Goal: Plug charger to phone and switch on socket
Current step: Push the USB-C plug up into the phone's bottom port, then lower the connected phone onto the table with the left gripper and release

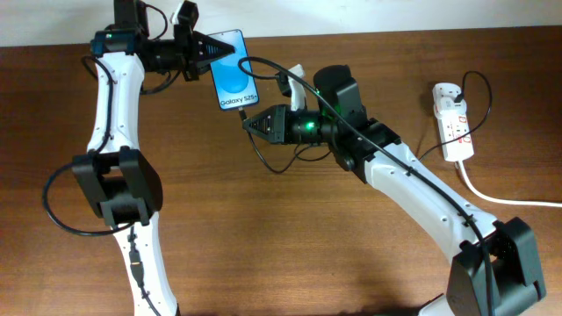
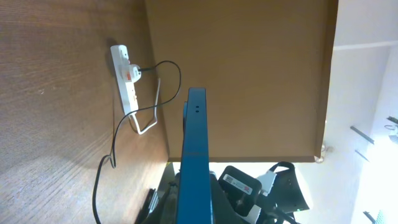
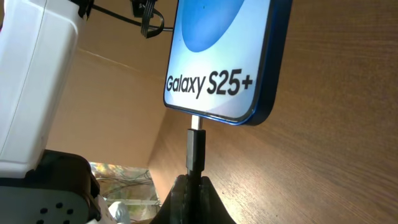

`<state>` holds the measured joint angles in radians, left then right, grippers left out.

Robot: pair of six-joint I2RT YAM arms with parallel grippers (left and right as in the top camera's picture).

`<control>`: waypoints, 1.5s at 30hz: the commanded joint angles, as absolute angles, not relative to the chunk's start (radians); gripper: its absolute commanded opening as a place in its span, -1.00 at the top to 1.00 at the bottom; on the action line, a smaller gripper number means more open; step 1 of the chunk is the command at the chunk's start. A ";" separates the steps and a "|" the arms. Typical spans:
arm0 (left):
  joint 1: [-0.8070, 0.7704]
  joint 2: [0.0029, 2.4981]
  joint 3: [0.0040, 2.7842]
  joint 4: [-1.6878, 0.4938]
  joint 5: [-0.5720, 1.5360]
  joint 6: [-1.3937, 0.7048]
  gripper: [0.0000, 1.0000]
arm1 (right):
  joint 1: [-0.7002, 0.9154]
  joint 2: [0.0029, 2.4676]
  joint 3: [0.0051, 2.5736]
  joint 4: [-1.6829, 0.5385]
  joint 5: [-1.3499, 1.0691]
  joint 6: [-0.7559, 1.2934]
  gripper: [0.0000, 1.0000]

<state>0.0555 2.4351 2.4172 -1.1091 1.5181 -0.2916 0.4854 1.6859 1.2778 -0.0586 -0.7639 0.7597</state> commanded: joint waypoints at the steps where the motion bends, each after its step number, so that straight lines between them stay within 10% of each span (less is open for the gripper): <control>1: 0.055 2.439 2.423 -1.115 1.574 -0.301 1.00 | 0.487 1.680 1.279 -0.042 -0.702 0.788 0.91; 25: -0.005 2.439 2.423 -1.115 1.574 -0.274 1.00 | 0.417 1.691 1.279 0.065 -0.654 0.828 0.92; 30: 0.009 2.439 2.423 -1.111 1.436 -0.266 1.00 | 0.396 1.686 1.279 0.010 -0.762 0.820 -0.22; 38: -0.091 2.443 2.422 -1.345 0.802 -0.025 1.00 | 0.256 1.633 1.279 -0.466 -0.460 0.582 -0.66; 45: -0.185 2.604 2.422 -1.351 0.822 -0.030 1.00 | 0.255 1.633 1.279 -0.555 -0.372 0.553 -0.65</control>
<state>-0.1749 2.5626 2.4180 -1.3647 0.8032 -0.0448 0.2512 1.6592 1.2770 -0.5423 -0.4091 0.5724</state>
